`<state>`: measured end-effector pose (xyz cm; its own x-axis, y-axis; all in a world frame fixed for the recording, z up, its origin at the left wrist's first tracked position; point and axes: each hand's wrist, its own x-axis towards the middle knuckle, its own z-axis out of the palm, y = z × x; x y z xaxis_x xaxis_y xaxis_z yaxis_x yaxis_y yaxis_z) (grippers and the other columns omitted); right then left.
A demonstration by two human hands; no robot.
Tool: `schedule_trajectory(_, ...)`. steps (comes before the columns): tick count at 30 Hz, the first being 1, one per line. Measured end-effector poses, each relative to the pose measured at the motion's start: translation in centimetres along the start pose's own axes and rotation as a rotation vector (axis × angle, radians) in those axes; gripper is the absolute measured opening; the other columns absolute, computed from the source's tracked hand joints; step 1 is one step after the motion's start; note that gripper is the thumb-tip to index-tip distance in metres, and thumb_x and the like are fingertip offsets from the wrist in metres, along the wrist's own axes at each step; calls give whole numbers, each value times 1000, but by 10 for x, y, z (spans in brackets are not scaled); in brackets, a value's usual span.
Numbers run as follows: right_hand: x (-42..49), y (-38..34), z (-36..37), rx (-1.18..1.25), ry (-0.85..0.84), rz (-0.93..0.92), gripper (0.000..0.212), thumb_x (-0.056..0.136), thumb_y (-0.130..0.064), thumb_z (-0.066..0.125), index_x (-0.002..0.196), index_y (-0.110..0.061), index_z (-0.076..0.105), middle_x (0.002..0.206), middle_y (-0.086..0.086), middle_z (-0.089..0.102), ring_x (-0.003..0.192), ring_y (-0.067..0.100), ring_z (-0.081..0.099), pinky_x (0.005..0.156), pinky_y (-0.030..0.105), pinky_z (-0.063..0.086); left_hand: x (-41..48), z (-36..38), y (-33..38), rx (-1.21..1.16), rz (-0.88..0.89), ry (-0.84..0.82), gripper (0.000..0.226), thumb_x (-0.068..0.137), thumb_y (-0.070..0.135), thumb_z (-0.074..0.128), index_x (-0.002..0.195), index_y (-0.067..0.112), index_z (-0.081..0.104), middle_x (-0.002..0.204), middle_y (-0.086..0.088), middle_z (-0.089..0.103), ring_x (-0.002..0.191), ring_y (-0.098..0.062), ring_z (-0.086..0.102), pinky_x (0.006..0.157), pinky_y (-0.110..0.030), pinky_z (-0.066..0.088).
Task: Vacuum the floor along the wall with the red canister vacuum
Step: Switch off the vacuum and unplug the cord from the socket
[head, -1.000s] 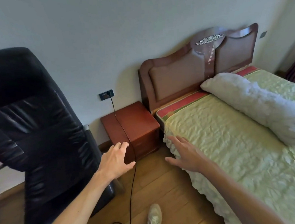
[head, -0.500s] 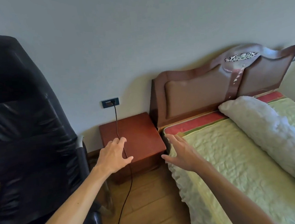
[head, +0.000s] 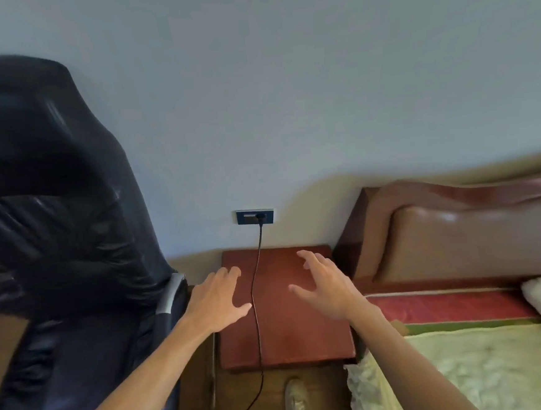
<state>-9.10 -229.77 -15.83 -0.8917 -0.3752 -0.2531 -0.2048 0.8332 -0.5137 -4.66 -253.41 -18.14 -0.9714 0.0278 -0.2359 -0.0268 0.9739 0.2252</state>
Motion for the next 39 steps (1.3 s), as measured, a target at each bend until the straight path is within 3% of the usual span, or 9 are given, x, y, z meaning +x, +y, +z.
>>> schedule_trajectory(13, 218, 54, 64, 143, -113, 88, 59, 95, -46, 60, 144, -21, 40, 131, 1, 56, 124, 21, 52, 101, 43, 46, 171, 117, -23, -151, -166, -54, 71, 86, 56, 62, 142, 24, 33, 131, 0, 55, 116, -17, 58, 89, -33, 55)
schedule_trajectory(16, 255, 50, 94, 206, -50, 128, 55, 96, -45, 60, 141, -17, 44, 129, 5, 59, 121, 24, 55, 99, 45, 48, 191, 149, -27, -331, -222, 12, 66, 88, 52, 63, 143, 26, 38, 125, 1, 60, 111, -15, 62, 89, -35, 56)
schedule_trajectory(20, 291, 39, 123, 331, 61, 198, 46, 93, -42, 63, 126, -10, 52, 109, 6, 66, 100, 26, 64, 84, 40, 52, 198, 179, -22, -858, -335, 179, 34, 89, 27, 70, 123, 25, 64, 87, 5, 65, 72, -10, 65, 71, -28, 60)
schedule_trajectory(23, 305, 36, 134, 393, 195, 260, 33, 92, -37, 65, 108, -8, 56, 86, 3, 68, 87, 27, 65, 72, 38, 50, 195, 193, -22, -1045, -397, 271, 28, 87, 21, 74, 111, 34, 66, 80, 2, 63, 69, -21, 66, 62, -42, 61)
schedule_trajectory(29, 318, 35, 149, 390, 378, 304, 27, 90, -35, 66, 92, -8, 59, 77, 9, 70, 77, 34, 64, 67, 42, 52, 192, 201, -20, -1148, -422, 411, 26, 84, 16, 77, 109, 13, 73, 71, -2, 64, 61, -21, 67, 50, -43, 60)
schedule_trajectory(35, 320, 33, 160, 416, 487, 304, 24, 86, -31, 66, 79, -12, 54, 66, 10, 65, 65, 36, 58, 59, 37, 43, 193, 200, -15, -1208, -417, 425, 24, 83, 13, 77, 98, 31, 69, 60, 6, 58, 54, -17, 61, 46, -35, 59)
schedule_trajectory(39, 320, 32, 163, 424, 515, 306, 24, 86, -31, 66, 78, -11, 54, 64, 10, 63, 62, 35, 55, 57, 36, 41, 192, 198, -19, -1237, -384, 381, 28, 83, 7, 77, 96, 30, 69, 50, 11, 53, 47, -11, 55, 47, -37, 59)
